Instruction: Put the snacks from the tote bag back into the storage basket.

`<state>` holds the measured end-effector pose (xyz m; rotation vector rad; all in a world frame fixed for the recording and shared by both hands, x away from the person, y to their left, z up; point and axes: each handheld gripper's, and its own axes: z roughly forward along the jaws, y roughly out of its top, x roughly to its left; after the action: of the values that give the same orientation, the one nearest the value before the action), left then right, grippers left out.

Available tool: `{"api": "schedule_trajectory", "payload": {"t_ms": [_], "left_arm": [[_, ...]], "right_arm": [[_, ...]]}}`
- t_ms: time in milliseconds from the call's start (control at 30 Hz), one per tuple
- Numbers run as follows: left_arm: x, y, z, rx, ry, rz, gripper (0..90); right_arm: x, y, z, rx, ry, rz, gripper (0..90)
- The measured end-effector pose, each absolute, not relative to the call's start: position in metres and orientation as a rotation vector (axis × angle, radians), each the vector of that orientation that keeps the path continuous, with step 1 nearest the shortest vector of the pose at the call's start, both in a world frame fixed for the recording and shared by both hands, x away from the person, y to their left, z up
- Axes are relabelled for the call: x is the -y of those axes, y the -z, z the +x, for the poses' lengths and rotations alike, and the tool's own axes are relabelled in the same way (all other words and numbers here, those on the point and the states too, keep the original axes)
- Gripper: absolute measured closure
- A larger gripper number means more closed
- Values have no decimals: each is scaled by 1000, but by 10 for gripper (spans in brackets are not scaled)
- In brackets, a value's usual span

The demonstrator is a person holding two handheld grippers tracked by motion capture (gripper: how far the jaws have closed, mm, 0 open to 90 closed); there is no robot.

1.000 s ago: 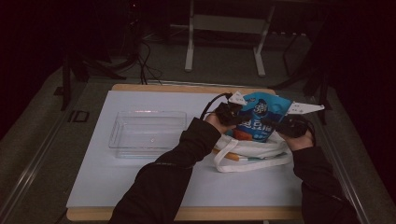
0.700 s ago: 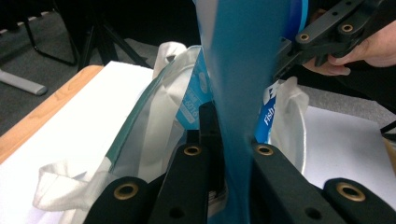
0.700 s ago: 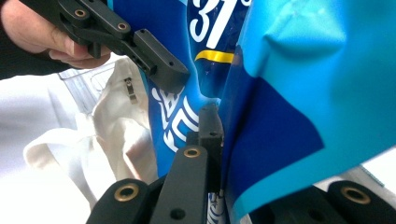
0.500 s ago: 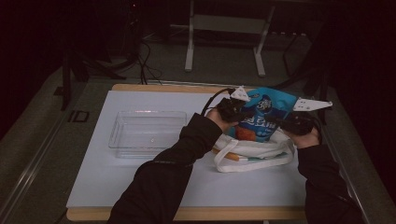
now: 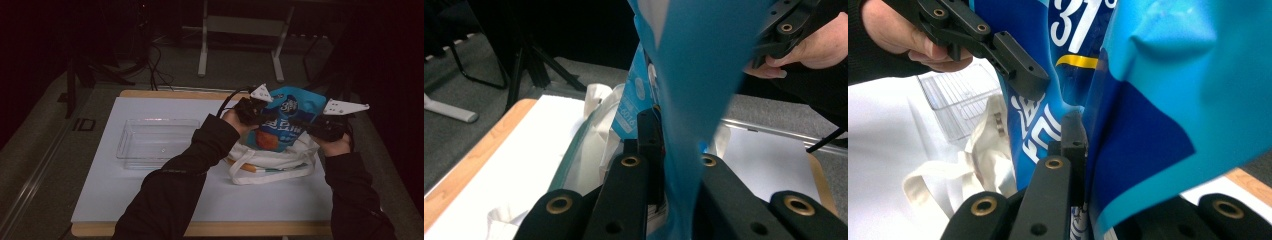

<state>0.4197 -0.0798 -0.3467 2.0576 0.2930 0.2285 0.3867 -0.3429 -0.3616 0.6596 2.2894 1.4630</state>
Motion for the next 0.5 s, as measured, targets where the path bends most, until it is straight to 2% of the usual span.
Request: {"api": "schedule_trajectory", "payload": {"t_ms": [500], "left_arm": [[67, 305, 408, -265, -245, 2068, 900]], "right_arm": [[333, 323, 377, -2271, -1469, 580, 888]]}}
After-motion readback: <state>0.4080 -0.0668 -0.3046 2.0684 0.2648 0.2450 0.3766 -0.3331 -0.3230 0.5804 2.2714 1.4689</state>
